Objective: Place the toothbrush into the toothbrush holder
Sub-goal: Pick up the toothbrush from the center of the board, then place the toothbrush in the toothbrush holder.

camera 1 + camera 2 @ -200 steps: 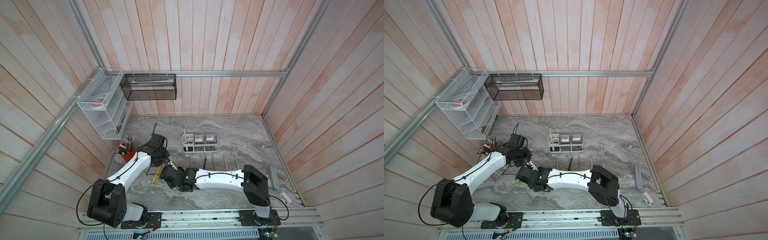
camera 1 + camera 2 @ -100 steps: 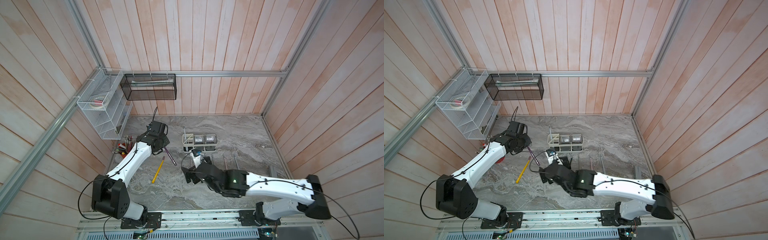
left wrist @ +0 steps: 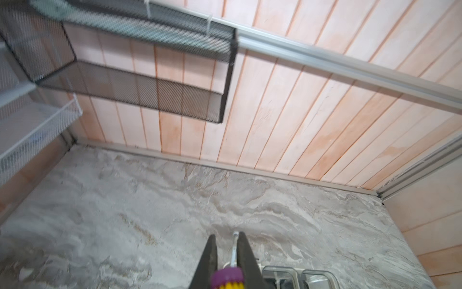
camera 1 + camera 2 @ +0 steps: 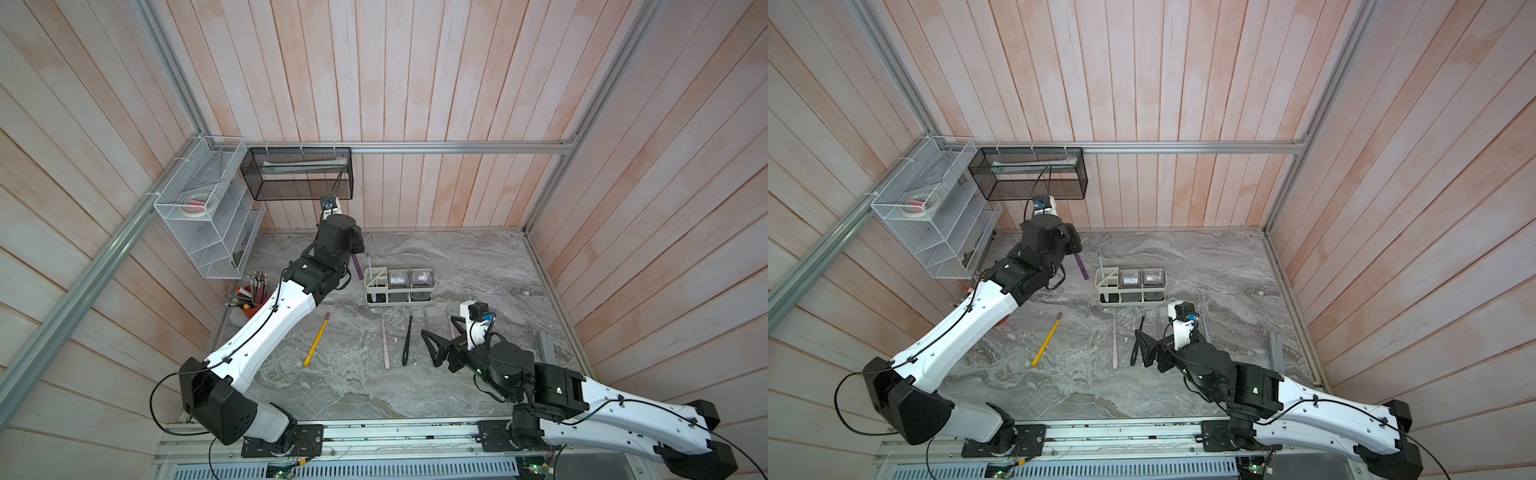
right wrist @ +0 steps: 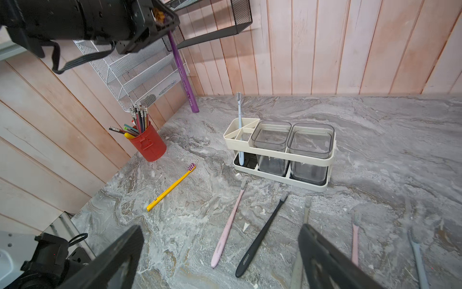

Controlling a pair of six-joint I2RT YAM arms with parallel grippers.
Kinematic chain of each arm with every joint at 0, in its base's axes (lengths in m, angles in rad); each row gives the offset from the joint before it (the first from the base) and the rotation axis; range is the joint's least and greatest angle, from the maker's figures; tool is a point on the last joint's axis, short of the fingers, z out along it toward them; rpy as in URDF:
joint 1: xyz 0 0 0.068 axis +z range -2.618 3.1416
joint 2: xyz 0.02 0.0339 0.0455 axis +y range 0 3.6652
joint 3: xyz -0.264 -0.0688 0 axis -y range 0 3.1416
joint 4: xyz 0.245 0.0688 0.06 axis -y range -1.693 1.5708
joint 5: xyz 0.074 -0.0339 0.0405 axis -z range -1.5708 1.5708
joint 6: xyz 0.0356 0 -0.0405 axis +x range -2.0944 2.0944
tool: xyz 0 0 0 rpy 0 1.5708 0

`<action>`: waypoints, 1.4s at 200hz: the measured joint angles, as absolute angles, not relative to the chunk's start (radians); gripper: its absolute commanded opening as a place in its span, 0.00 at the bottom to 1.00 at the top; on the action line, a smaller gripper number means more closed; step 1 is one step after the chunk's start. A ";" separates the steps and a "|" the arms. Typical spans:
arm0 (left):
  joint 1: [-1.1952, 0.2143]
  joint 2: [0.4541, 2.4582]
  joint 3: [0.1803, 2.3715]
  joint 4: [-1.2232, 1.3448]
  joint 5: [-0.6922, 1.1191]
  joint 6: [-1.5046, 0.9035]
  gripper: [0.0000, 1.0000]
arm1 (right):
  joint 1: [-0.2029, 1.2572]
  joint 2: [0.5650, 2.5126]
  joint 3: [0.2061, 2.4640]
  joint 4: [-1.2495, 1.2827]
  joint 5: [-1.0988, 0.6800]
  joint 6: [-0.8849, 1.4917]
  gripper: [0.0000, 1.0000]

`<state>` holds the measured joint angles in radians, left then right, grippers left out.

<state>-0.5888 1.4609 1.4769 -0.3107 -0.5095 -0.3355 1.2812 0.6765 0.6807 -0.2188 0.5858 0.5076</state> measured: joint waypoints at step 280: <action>-0.695 1.707 1.221 0.489 -0.700 0.018 0.00 | 1.275 0.565 0.572 -0.238 0.574 0.450 0.98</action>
